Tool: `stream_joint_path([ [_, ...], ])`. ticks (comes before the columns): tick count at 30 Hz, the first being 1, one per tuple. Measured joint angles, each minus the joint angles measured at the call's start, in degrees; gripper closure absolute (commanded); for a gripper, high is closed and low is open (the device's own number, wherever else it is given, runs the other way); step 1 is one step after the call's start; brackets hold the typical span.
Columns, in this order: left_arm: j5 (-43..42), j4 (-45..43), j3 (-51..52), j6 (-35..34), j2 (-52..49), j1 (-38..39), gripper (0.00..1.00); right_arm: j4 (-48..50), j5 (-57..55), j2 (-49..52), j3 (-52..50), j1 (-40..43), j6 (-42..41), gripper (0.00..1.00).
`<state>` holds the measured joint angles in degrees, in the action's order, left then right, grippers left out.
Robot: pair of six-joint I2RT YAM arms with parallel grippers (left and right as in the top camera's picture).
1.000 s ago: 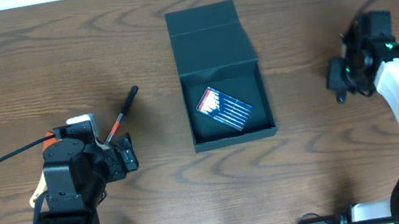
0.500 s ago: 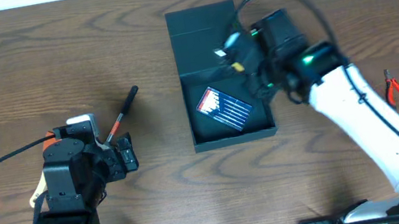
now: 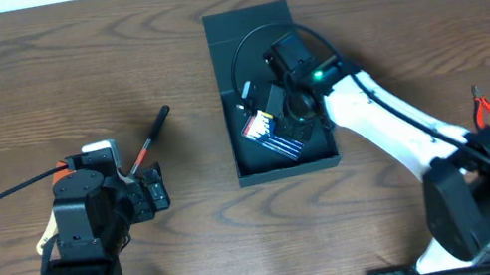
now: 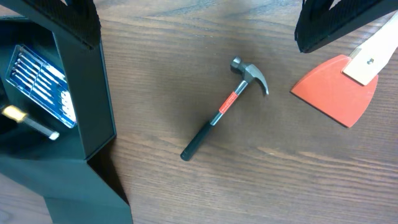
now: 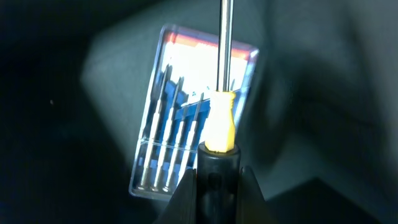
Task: Pack container
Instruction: 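Release the screwdriver in the box and move right gripper to pliers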
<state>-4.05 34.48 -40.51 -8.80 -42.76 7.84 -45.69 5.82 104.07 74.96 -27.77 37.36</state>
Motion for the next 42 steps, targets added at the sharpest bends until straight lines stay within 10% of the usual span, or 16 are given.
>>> stream_joint_path([
  [4, 0.0, 0.0, 0.0, 0.0, 0.0, 0.0, 0.02, -0.8, 0.7, 3.3, 0.0, 0.0, 0.4, 0.93],
  [8, 0.0, 0.0, 0.0, 0.0, 0.0, 0.0, 0.02, -1.5, 1.0, 4.9, 0.0, 0.0, 0.4, 0.42],
  [12, 0.0, 0.0, 0.0, 0.0, 0.0, 0.0, 0.01, -1.9, 1.1, 5.0, 0.0, 0.0, 0.7, 0.28],
  [30, 0.0, 0.0, 0.0, 0.0, 0.0, 0.0, 0.02, -12.0, -5.2, -1.3, 17.5, 3.5, -12.9, 0.22],
  [34, 0.0, 0.0, 0.0, 0.0, 0.0, 0.0, 0.01, -17.1, -8.1, -7.7, 19.6, 12.3, -20.0, 0.03],
  [42, 0.0, 0.0, 0.0, 0.0, 0.0, 0.0, 0.01, -27.1, -8.9, -12.1, 19.7, 37.4, -31.5, 0.01],
])
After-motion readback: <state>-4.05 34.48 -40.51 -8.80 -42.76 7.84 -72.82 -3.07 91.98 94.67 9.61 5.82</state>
